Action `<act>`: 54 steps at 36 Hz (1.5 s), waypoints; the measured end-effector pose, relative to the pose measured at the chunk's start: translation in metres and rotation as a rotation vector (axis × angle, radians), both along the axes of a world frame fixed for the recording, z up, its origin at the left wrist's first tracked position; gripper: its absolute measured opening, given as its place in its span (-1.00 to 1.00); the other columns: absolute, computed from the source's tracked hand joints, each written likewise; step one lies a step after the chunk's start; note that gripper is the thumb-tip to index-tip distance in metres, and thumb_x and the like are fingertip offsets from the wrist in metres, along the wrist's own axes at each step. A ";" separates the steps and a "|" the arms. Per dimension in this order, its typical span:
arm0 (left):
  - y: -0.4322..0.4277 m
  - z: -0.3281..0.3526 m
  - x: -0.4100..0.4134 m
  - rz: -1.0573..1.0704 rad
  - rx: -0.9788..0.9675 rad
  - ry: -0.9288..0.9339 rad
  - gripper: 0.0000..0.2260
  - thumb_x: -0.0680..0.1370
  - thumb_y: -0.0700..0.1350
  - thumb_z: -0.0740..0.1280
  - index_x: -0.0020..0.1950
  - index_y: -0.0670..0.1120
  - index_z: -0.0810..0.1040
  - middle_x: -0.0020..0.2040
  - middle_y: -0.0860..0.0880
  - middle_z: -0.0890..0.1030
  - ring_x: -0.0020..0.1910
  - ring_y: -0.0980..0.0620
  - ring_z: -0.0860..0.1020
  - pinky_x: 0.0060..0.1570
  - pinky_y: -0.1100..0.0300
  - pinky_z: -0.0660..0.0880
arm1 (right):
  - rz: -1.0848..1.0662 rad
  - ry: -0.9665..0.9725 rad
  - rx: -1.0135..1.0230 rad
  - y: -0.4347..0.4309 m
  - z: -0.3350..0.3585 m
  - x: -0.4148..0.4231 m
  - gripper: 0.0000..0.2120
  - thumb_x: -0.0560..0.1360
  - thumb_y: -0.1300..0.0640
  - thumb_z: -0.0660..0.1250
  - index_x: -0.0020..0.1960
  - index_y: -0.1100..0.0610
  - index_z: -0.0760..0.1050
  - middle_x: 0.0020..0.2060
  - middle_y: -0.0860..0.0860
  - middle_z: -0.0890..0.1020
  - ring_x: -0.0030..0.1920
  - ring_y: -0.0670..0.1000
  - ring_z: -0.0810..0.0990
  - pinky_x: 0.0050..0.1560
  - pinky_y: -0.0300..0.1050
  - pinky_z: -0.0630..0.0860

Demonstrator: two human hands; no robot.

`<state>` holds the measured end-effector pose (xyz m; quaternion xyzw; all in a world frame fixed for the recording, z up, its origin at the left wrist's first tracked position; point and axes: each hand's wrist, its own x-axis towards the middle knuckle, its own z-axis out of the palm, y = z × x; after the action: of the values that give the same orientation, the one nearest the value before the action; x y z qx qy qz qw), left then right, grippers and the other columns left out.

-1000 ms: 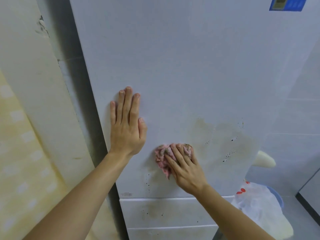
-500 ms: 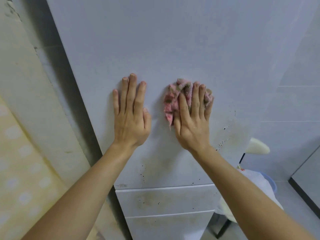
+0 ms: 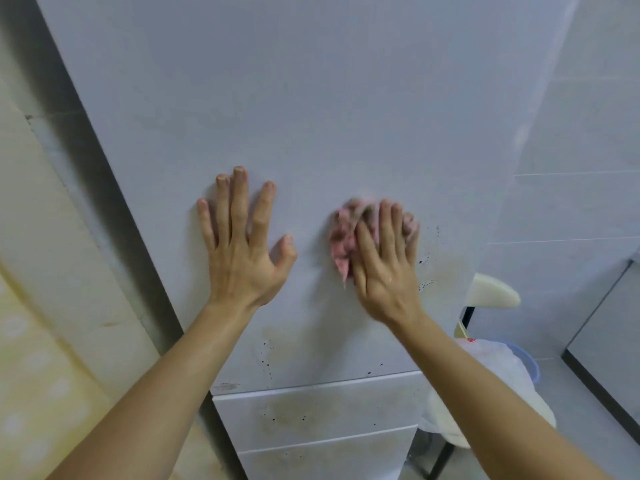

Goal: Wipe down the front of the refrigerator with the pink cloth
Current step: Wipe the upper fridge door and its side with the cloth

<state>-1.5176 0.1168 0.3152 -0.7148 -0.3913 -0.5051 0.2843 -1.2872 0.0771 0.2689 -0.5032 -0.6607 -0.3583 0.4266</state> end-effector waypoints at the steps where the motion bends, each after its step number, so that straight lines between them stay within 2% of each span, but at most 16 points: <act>1: -0.001 -0.003 0.004 0.017 0.007 0.002 -0.33 0.61 0.05 0.34 0.67 -0.08 0.18 0.66 -0.29 0.14 0.68 -0.29 0.03 0.62 -0.32 -0.09 | 0.004 0.057 0.019 0.001 0.019 -0.001 -0.35 0.66 0.09 0.15 0.70 0.08 0.04 0.68 0.10 -0.11 0.69 0.10 -0.21 0.64 0.24 -0.19; 3: -0.002 -0.008 0.012 0.058 0.015 -0.004 -0.34 0.61 0.11 0.35 0.66 -0.02 0.22 0.66 -0.28 0.17 0.66 -0.31 0.08 0.61 -0.34 -0.06 | 0.019 0.132 0.039 0.004 0.043 0.000 -0.41 0.64 0.11 0.17 0.66 0.11 0.19 0.66 0.20 0.07 0.68 0.10 -0.16 0.65 0.25 -0.16; 6: -0.001 -0.010 0.017 0.087 0.018 -0.020 -0.32 0.59 0.12 0.38 0.67 0.00 0.23 0.66 -0.29 0.18 0.66 -0.32 0.09 0.61 -0.34 -0.07 | 0.002 0.129 0.073 0.006 0.039 0.003 -0.42 0.64 0.08 0.19 0.64 0.07 0.23 0.63 0.26 0.17 0.69 0.09 -0.12 0.65 0.24 -0.12; 8: 0.001 -0.010 0.017 0.096 0.025 -0.020 -0.32 0.59 0.12 0.37 0.67 0.00 0.24 0.66 -0.29 0.18 0.66 -0.32 0.09 0.60 -0.35 -0.06 | -0.015 0.132 0.085 0.009 0.018 0.006 -0.40 0.63 0.04 0.20 0.66 0.03 0.19 0.65 0.23 0.14 0.69 0.10 -0.12 0.66 0.21 -0.11; 12: 0.004 -0.013 0.015 0.095 0.037 -0.010 -0.35 0.61 0.12 0.34 0.66 -0.02 0.27 0.66 -0.29 0.18 0.66 -0.32 0.09 0.59 -0.38 -0.03 | -0.048 0.031 0.033 0.000 -0.054 0.021 -0.32 0.66 -0.04 0.15 0.71 -0.06 -0.03 0.71 0.08 -0.10 0.70 0.11 -0.11 0.68 0.13 -0.15; 16: 0.005 -0.013 0.016 0.093 0.036 -0.014 -0.34 0.61 0.11 0.33 0.67 -0.03 0.24 0.66 -0.30 0.16 0.66 -0.34 0.07 0.58 -0.42 -0.03 | -0.087 -0.093 -0.093 -0.007 -0.092 0.045 -0.43 0.75 -0.11 -0.03 0.72 -0.07 -0.08 0.71 0.06 -0.09 0.70 0.11 -0.09 0.67 0.14 -0.14; 21: -0.002 -0.011 0.025 0.088 -0.010 -0.050 -0.29 0.58 0.13 0.35 0.67 -0.03 0.21 0.67 -0.32 0.12 0.67 -0.34 0.02 0.57 -0.43 -0.11 | -0.049 -0.119 -0.083 -0.014 -0.069 0.052 -0.32 0.67 0.00 0.14 0.71 -0.08 -0.06 0.71 0.03 -0.10 0.70 0.10 -0.09 0.67 0.09 -0.18; 24: -0.004 -0.011 0.033 0.110 -0.003 -0.031 -0.29 0.57 0.20 0.34 0.66 -0.01 0.22 0.67 -0.30 0.10 0.67 -0.32 0.02 0.54 -0.47 -0.12 | -0.011 -0.083 -0.029 -0.012 -0.031 0.058 -0.37 0.72 -0.01 0.06 0.72 -0.06 -0.11 0.71 0.01 -0.14 0.70 0.08 -0.11 0.66 0.17 -0.10; 26: -0.005 -0.011 0.040 0.114 0.008 -0.007 -0.29 0.58 0.26 0.31 0.66 0.02 0.22 0.67 -0.27 0.09 0.67 -0.29 0.05 0.52 -0.50 -0.10 | -0.002 0.023 -0.008 -0.008 0.005 0.057 -0.35 0.69 0.02 0.07 0.71 -0.06 -0.12 0.70 0.05 -0.16 0.70 0.08 -0.16 0.66 0.17 -0.15; 30: -0.005 -0.013 0.052 0.111 0.015 -0.004 -0.28 0.59 0.29 0.30 0.65 0.00 0.24 0.67 -0.25 0.13 0.66 -0.32 0.08 0.49 -0.55 -0.07 | -0.010 0.182 0.048 -0.002 0.037 0.049 -0.39 0.64 0.08 0.15 0.67 0.04 0.11 0.66 0.21 0.08 0.70 0.12 -0.13 0.66 0.23 -0.15; 33: -0.005 -0.015 0.052 0.125 0.016 -0.008 -0.28 0.59 0.29 0.30 0.65 -0.02 0.25 0.67 -0.26 0.15 0.66 -0.35 0.09 0.49 -0.57 -0.07 | -0.036 0.146 0.078 0.002 0.011 0.051 -0.40 0.66 0.01 0.15 0.67 0.03 0.13 0.66 0.20 0.08 0.70 0.13 -0.12 0.66 0.17 -0.15; 36: -0.004 -0.014 0.052 0.123 0.001 -0.003 -0.29 0.59 0.29 0.30 0.65 -0.02 0.25 0.67 -0.26 0.16 0.66 -0.35 0.09 0.48 -0.59 -0.05 | -0.055 0.055 0.080 0.001 -0.035 0.060 -0.37 0.66 -0.04 0.15 0.69 -0.02 0.08 0.70 0.08 -0.10 0.70 0.12 -0.12 0.67 0.14 -0.15; 42: -0.005 -0.015 0.051 0.125 -0.009 -0.001 -0.28 0.59 0.26 0.34 0.66 -0.03 0.24 0.67 -0.27 0.15 0.67 -0.33 0.05 0.48 -0.58 -0.06 | -0.089 -0.102 -0.119 -0.017 -0.119 0.087 -0.42 0.76 -0.15 -0.09 0.72 -0.05 -0.12 0.71 0.04 -0.12 0.70 0.10 -0.13 0.67 0.12 -0.19; 47: -0.009 -0.014 0.057 0.127 -0.027 -0.031 -0.25 0.55 0.20 0.39 0.66 -0.04 0.24 0.67 -0.30 0.13 0.67 -0.36 0.03 0.50 -0.56 -0.07 | -0.072 -0.111 -0.137 -0.024 -0.093 0.090 -0.46 0.77 -0.12 -0.16 0.71 -0.08 -0.16 0.71 0.00 -0.16 0.70 0.06 -0.17 0.65 0.11 -0.16; 51: -0.015 -0.013 0.065 0.139 -0.057 -0.010 -0.20 0.50 0.24 0.41 0.67 0.01 0.27 0.68 -0.27 0.08 0.66 -0.36 0.00 0.53 -0.49 -0.08 | -0.049 0.085 -0.034 -0.013 -0.020 0.085 -0.45 0.77 -0.07 -0.11 0.71 -0.03 -0.16 0.70 0.02 -0.21 0.69 0.06 -0.22 0.66 0.11 -0.25; 54: -0.018 -0.013 0.069 0.124 -0.072 0.030 -0.19 0.49 0.28 0.41 0.67 0.05 0.28 0.68 -0.25 0.05 0.67 -0.29 -0.03 0.53 -0.47 -0.10 | -0.056 0.214 0.003 -0.008 0.034 0.089 -0.46 0.76 -0.05 -0.06 0.70 0.05 0.03 0.68 0.23 0.00 0.68 0.10 -0.18 0.66 0.15 -0.24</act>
<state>-1.4490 0.0985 0.3021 -0.7064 -0.4485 -0.4615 0.2948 -1.1982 0.0696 0.3032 -0.5560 -0.5966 -0.3153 0.4854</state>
